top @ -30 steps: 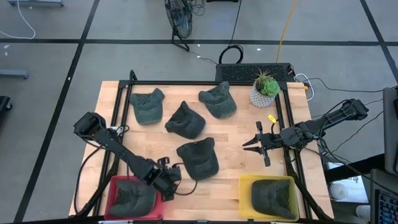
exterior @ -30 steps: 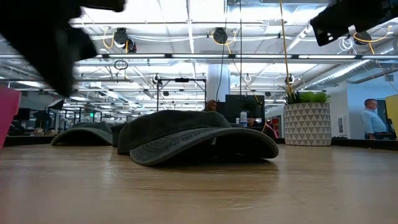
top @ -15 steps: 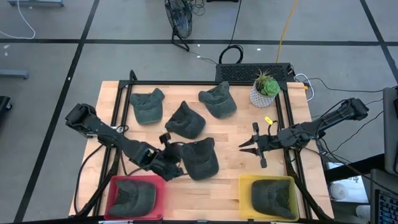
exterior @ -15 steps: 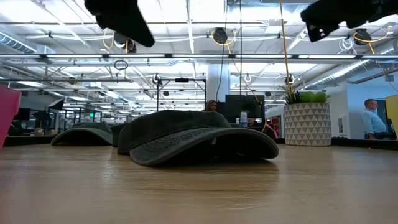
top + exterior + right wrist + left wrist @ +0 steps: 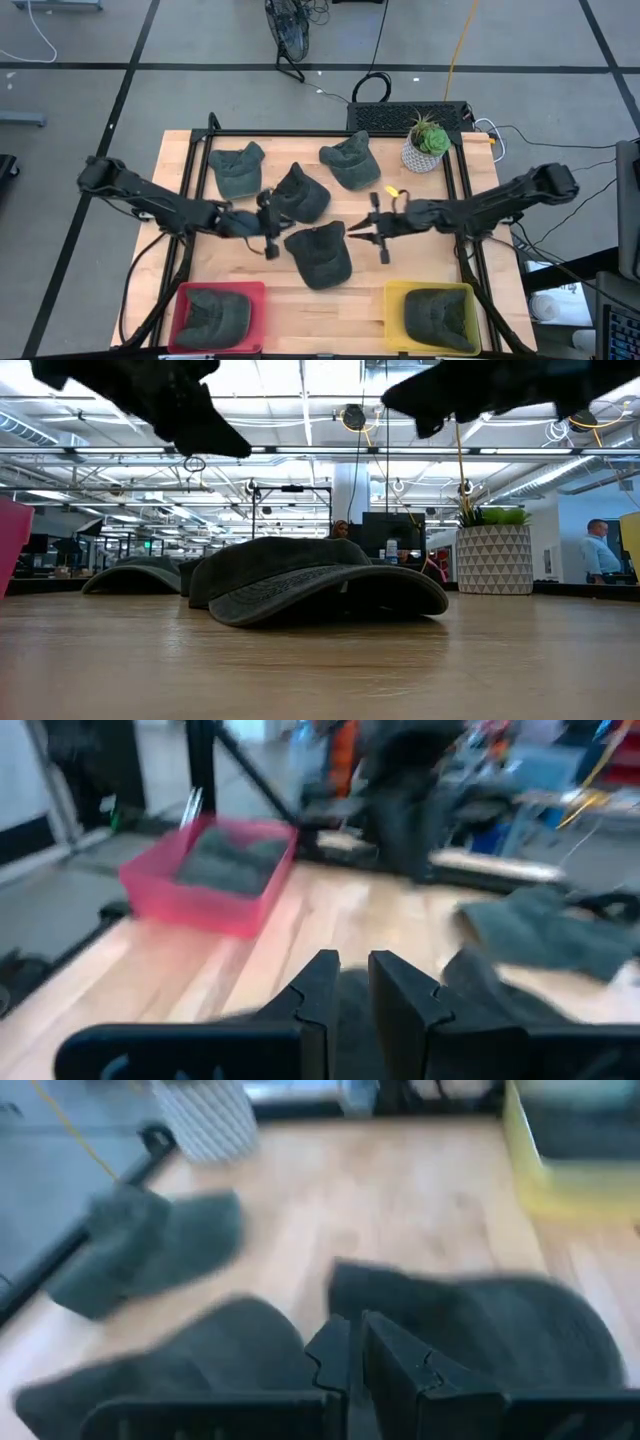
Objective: Pick & Place hat
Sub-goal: Put the black cap into the yellow bin
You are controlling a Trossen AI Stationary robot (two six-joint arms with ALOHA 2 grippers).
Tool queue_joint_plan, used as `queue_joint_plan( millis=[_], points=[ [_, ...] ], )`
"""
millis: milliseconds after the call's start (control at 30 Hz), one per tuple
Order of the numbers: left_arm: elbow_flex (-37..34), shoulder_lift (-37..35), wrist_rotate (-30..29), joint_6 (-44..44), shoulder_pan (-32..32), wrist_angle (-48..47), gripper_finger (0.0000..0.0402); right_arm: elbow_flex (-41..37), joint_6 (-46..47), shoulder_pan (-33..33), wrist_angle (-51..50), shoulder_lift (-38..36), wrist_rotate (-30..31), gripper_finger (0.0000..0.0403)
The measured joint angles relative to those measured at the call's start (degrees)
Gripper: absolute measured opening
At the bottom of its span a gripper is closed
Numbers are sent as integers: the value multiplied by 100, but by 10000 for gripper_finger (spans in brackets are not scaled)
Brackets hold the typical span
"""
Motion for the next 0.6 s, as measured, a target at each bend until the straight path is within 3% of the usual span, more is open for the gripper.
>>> queue_joint_plan(
  millis=[167,300,467,600],
  points=[
    [-991,-744,448,182,565,1918,37,896,-96,-276,-996,822,-587,45],
    [-1521,-878,483,162,764,3058,37,1528,-325,-337,-1862,1326,-608,53],
    [-1620,-840,498,190,827,3290,37,1957,-208,-331,-1865,1842,-1300,83],
    [-1556,-926,498,441,1028,3351,37,2235,-8,-340,-1893,2369,-1507,105]
  ],
)
